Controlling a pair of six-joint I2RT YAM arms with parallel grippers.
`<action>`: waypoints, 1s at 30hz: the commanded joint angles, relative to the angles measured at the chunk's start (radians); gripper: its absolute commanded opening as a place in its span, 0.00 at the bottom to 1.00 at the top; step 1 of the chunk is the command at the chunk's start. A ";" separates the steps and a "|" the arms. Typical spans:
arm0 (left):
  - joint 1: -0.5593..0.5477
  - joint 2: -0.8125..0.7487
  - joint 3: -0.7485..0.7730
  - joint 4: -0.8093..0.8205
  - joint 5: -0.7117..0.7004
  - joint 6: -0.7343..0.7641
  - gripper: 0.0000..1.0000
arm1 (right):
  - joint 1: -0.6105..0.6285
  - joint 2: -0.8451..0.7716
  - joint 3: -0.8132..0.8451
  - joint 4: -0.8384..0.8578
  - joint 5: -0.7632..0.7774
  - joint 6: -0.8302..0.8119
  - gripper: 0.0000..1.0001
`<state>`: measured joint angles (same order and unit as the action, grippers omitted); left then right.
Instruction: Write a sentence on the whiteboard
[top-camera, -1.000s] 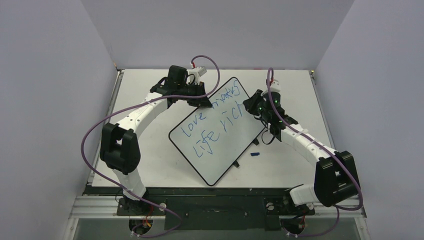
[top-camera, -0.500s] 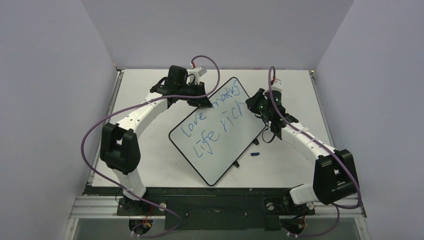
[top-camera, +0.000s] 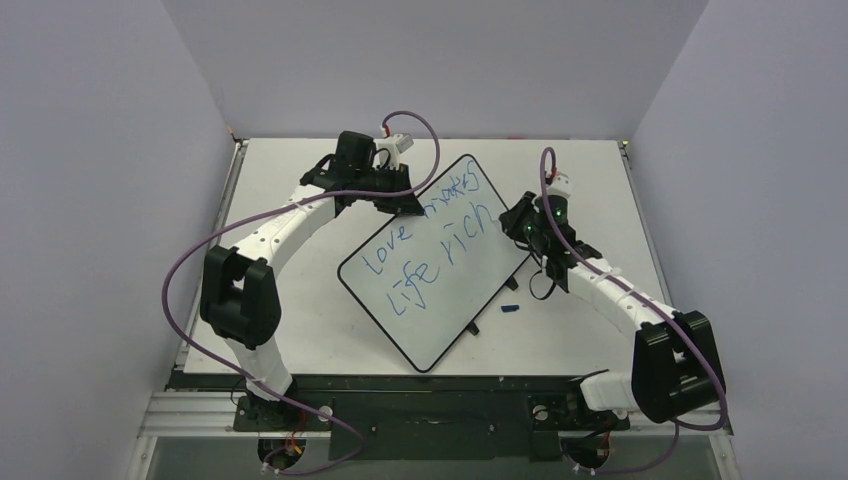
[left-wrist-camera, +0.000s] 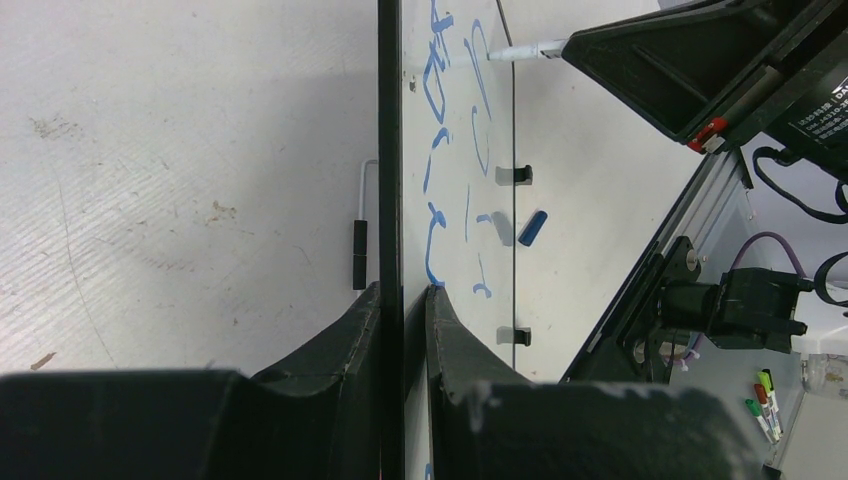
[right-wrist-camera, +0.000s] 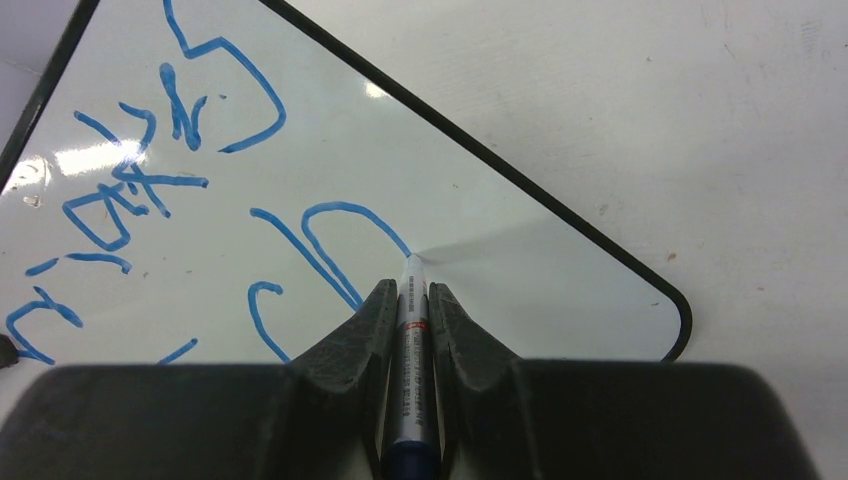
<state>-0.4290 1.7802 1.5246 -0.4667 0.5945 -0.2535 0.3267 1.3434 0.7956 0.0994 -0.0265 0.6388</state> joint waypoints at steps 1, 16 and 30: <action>-0.063 0.001 -0.021 -0.084 -0.018 0.097 0.00 | 0.002 -0.040 -0.032 -0.038 0.005 -0.021 0.00; -0.069 -0.015 -0.033 -0.071 -0.021 0.094 0.00 | 0.003 -0.238 -0.032 -0.143 0.063 -0.045 0.00; -0.082 0.026 -0.008 -0.095 -0.034 0.066 0.03 | 0.002 -0.337 -0.057 -0.175 0.081 -0.068 0.00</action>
<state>-0.4454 1.7672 1.5246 -0.4591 0.5808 -0.2562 0.3279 1.0389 0.7452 -0.0860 0.0273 0.5900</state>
